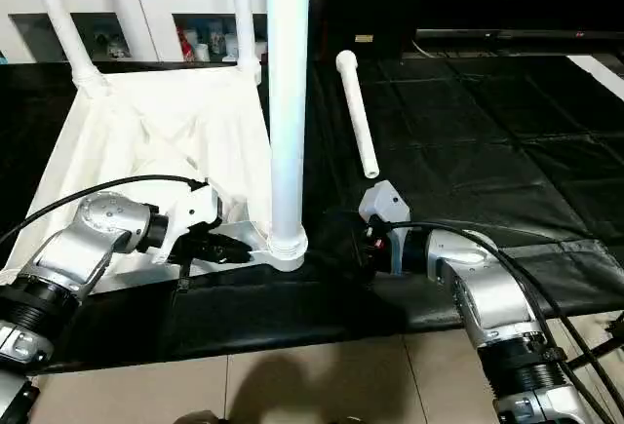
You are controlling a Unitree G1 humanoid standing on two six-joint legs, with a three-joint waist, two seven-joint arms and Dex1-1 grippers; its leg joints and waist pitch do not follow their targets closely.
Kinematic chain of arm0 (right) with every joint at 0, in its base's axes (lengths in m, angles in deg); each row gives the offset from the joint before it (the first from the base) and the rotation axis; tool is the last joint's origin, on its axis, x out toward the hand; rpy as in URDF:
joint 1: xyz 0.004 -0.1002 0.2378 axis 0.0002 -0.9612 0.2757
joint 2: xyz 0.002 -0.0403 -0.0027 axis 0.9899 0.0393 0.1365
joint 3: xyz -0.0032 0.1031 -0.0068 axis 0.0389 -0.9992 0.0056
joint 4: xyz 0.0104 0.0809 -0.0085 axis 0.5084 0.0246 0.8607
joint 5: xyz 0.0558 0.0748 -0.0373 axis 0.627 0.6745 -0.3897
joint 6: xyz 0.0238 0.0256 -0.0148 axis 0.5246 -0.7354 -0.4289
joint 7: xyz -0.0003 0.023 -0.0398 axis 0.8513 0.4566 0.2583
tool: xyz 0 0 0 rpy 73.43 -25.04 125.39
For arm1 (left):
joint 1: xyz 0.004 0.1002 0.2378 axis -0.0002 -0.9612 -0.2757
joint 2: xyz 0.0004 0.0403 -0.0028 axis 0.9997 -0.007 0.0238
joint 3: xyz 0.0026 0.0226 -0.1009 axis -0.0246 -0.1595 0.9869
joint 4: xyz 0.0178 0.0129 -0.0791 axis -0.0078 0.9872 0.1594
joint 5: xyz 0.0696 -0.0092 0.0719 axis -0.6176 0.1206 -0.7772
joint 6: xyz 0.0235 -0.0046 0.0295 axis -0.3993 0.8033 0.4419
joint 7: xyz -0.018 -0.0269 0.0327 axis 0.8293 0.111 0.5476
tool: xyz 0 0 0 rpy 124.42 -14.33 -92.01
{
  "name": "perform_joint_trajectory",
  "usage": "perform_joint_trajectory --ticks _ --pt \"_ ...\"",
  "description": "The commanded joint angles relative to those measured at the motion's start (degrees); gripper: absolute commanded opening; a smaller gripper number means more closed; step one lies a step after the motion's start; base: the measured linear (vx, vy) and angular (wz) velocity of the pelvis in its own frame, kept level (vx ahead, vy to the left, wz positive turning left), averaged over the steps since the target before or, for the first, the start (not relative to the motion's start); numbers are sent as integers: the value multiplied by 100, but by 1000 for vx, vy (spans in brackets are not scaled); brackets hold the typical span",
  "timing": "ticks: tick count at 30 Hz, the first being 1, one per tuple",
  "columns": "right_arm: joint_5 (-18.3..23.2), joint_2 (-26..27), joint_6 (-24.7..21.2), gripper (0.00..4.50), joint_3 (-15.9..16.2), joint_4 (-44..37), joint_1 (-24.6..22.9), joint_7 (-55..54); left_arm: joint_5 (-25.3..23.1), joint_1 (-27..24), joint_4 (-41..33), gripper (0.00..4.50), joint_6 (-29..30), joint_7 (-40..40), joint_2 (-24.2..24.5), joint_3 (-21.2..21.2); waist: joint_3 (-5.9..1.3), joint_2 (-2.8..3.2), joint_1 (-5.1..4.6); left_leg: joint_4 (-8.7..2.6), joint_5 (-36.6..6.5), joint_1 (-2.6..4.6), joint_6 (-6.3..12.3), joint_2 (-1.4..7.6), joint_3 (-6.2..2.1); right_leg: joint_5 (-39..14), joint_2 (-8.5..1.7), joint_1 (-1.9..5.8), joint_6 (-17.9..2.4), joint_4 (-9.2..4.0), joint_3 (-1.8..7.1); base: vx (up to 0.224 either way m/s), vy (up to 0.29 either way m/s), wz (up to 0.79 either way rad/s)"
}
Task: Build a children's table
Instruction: Rotate leg to tighten
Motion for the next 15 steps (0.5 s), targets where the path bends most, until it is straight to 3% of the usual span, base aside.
perform_joint_trajectory --ticks 1,8,11,15 --pt "-37 -20 51 450 24 -20 -16 31 -126 3 -52 4 -25 205 72 -203 -422 44 -7 -375 -892 31 341 196 -50 -1090 -440 366 -1101 -425 285 0 0 0" --pt "-50 -22 69 450 33 2 -8 39 -80 16 -57 4 88 184 47 -164 -419 42 -9 -376 -909 35 343 196 -44 -1092 -436 362 -1118 -423 283 0 0 0" --pt "-48 -19 83 450 41 11 -4 42 -101 27 -56 43 90 169 86 -187 -415 41 -9 -379 -940 37 332 195 -47 -1201 -440 359 -1087 -439 283 0 0 0" --pt "-51 -15 88 450 50 16 -3 49 -133 17 -42 43 32 162 110 -207 -418 33 -13 -376 -891 30 344 194 -47 -1171 -437 362 -1065 -432 286 0 0 0"
